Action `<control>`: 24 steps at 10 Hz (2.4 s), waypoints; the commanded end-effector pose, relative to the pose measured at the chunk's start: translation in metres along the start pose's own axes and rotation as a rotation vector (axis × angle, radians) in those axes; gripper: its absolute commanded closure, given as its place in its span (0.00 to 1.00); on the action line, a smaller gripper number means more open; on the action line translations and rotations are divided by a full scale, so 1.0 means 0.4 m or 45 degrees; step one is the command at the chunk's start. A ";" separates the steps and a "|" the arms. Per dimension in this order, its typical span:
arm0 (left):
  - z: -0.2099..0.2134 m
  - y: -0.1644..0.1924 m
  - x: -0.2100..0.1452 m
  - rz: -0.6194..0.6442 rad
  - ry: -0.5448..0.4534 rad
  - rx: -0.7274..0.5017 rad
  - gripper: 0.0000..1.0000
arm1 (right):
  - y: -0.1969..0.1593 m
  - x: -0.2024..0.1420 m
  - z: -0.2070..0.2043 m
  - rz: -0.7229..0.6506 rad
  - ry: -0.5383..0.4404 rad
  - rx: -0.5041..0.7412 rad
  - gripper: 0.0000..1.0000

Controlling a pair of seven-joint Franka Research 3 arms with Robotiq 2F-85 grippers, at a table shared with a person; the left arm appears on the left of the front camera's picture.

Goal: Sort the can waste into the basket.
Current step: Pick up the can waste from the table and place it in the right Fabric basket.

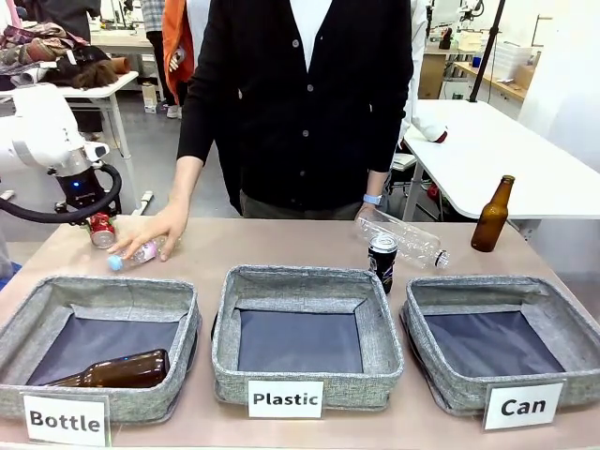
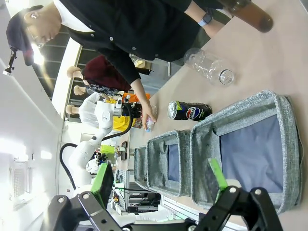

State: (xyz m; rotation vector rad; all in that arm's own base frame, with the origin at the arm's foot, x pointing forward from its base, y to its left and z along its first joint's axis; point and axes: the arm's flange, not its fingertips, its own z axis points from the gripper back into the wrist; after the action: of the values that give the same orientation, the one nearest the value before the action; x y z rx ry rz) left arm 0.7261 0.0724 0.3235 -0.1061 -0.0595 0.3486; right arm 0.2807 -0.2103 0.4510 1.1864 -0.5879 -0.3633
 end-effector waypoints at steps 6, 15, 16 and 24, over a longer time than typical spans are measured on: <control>0.493 0.607 -0.302 -0.727 -0.009 -0.963 1.00 | -0.002 0.004 -0.004 0.032 -0.024 0.032 0.00; 0.450 0.618 -0.411 -0.875 0.080 -1.202 0.95 | -0.002 0.004 -0.004 0.032 -0.024 0.032 0.00; 0.447 0.516 -0.436 -0.999 0.202 -1.223 0.95 | -0.002 0.004 -0.004 0.032 -0.024 0.032 0.00; 0.396 0.233 -0.616 -1.354 0.579 -0.992 0.95 | -0.002 0.004 -0.004 0.032 -0.024 0.032 0.00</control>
State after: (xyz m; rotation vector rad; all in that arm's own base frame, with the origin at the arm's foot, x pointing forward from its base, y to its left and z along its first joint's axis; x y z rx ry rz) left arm 0.4583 0.0526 0.4448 -0.8567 0.2756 -0.8025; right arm 0.2807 -0.2103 0.4507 1.1845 -0.5865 -0.3627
